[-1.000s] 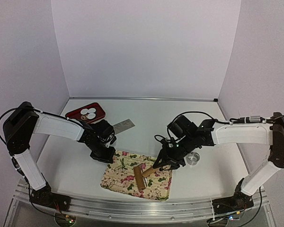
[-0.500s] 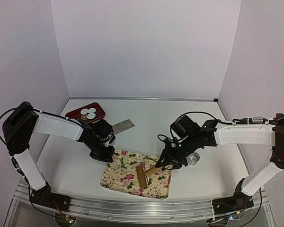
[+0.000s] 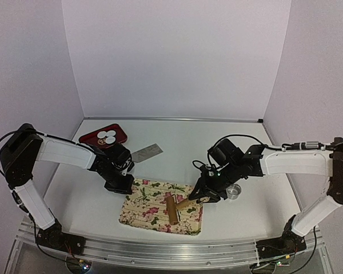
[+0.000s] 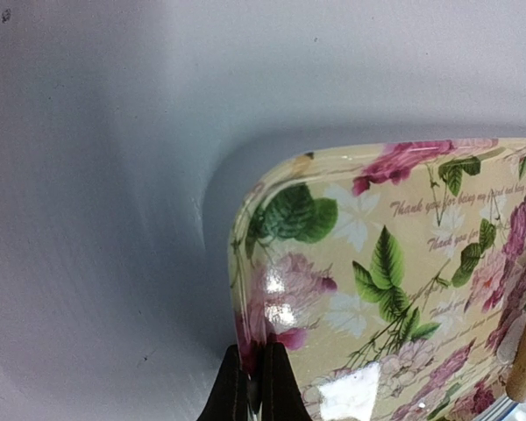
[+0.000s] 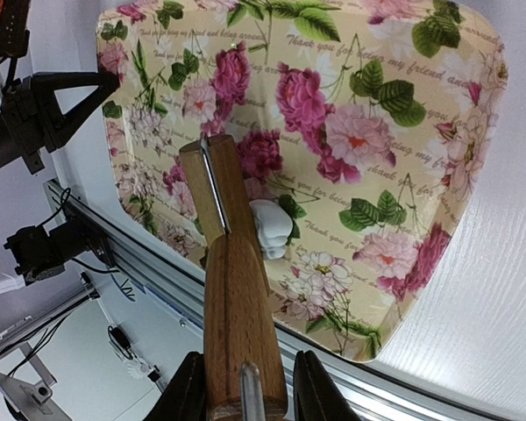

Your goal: Roll out the dumpling wrappers from the dough

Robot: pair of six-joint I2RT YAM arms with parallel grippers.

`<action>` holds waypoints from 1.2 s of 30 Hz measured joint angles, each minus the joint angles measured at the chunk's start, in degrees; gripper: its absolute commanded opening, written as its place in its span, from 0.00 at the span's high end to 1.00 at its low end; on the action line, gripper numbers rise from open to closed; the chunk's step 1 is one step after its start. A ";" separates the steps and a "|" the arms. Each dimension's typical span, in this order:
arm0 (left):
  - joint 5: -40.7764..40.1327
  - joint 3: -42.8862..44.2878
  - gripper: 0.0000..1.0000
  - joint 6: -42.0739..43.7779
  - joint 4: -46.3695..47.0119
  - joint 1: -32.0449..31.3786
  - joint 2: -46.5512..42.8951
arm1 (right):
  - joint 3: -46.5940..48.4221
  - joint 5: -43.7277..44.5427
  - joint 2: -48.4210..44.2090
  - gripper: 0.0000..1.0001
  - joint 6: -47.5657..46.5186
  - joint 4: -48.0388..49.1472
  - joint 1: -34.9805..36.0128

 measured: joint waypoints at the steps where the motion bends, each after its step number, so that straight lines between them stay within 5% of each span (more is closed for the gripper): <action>1: -0.03 -0.05 1.00 0.00 -0.01 0.15 -0.05 | 0.00 0.02 0.00 1.00 0.02 -0.01 -0.10; 36: 0.20 -2.03 1.00 0.17 0.33 3.86 -1.88 | -0.07 1.14 -0.59 1.00 0.20 -1.89 -1.76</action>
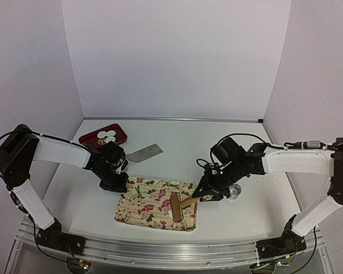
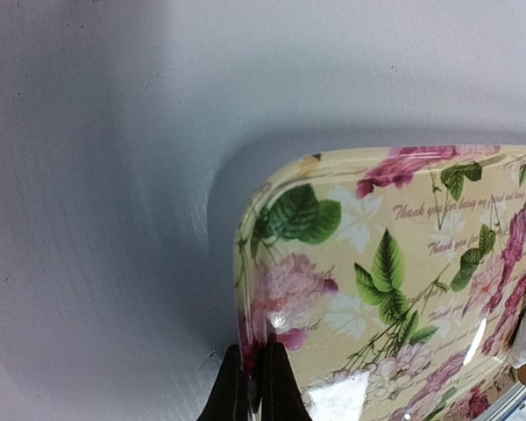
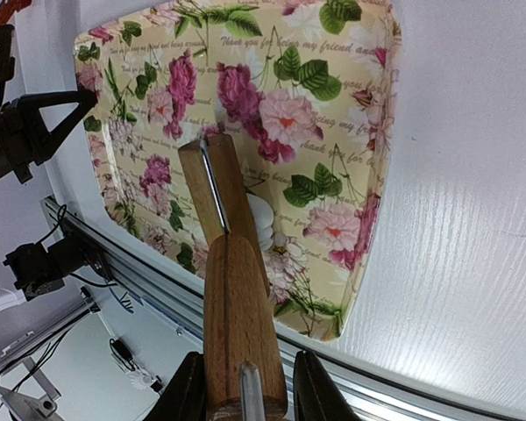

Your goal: Roll out the dumpling wrappers from the dough

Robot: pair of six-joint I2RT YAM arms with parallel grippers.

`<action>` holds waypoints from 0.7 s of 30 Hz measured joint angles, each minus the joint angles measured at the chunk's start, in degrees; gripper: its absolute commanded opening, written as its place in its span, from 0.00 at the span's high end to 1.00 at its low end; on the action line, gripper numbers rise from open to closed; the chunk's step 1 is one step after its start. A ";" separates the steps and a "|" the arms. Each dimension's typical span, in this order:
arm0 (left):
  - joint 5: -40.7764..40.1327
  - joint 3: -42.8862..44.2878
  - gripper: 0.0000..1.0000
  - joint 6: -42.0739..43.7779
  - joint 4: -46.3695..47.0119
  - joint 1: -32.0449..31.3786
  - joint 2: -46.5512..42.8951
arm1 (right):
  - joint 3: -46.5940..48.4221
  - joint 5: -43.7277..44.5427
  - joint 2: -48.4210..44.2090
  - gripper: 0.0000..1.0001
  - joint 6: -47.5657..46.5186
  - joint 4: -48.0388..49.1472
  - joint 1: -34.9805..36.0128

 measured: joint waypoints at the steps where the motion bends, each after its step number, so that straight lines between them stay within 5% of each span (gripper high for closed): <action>1: -0.04 -0.03 1.00 0.00 -0.01 0.07 -0.05 | -0.04 0.07 -0.08 1.00 0.00 -0.09 -0.05; 21: -0.72 -0.28 1.00 2.89 -0.50 1.65 -0.54 | 3.06 3.73 0.31 1.00 -1.04 -7.61 -0.82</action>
